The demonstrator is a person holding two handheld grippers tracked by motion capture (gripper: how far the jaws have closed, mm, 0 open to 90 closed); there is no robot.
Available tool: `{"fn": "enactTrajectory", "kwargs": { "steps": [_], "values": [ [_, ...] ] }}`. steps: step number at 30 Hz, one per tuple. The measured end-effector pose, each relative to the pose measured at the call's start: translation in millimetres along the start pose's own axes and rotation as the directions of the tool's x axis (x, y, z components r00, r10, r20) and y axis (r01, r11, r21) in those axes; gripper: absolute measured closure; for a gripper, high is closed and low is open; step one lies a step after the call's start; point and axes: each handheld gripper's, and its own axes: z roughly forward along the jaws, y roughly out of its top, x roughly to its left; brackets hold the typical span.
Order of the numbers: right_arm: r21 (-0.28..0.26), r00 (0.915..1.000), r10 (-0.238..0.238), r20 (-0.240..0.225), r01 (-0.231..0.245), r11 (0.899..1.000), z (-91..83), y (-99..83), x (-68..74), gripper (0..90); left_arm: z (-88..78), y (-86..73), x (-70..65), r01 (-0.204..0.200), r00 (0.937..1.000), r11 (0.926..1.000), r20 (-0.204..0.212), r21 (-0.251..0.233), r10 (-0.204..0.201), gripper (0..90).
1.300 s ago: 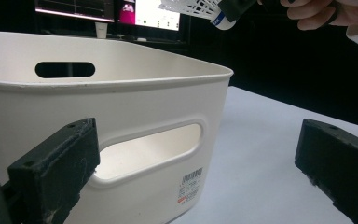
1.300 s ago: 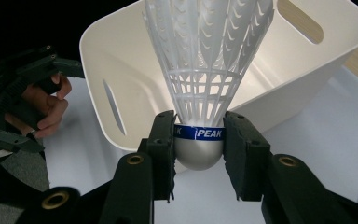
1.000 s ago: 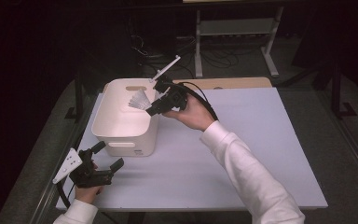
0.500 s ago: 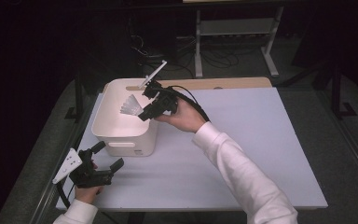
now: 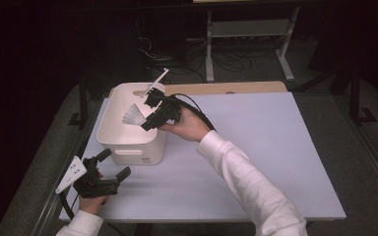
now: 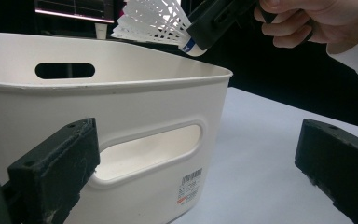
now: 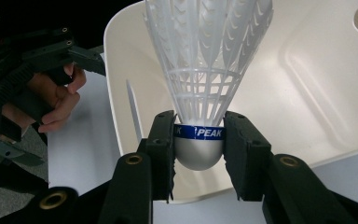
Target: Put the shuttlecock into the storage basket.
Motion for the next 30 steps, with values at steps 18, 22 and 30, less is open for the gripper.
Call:
{"fn": "enactTrajectory", "kwargs": {
  "steps": [18, 22, 30],
  "values": [
    [-0.059, 0.9967, 0.074, 0.034, -0.072, 0.996, 3.9, -1.2, -8.6, 35.1, -1.0, 0.3, 0.2, 0.002, 1.0, 0.9999, -0.003, 0.011, -0.002, 0.0],
    [-0.085, 0.9976, 0.06, 0.036, -0.056, 0.995, -3.6, -6.7, -10.0, 17.2, 0.1, 0.0, 1.1, -0.008, 1.0, 0.9999, 0.002, 0.008, 0.008, 0.0],
    [-0.128, 0.9978, 0.056, 0.034, -0.051, 0.99, -18.6, -18.3, -17.7, 0.3, 0.3, -0.3, 0.6, 0.01, 0.9999, 0.9999, 0.001, -0.006, -0.01, 0.0]
  ]
}}
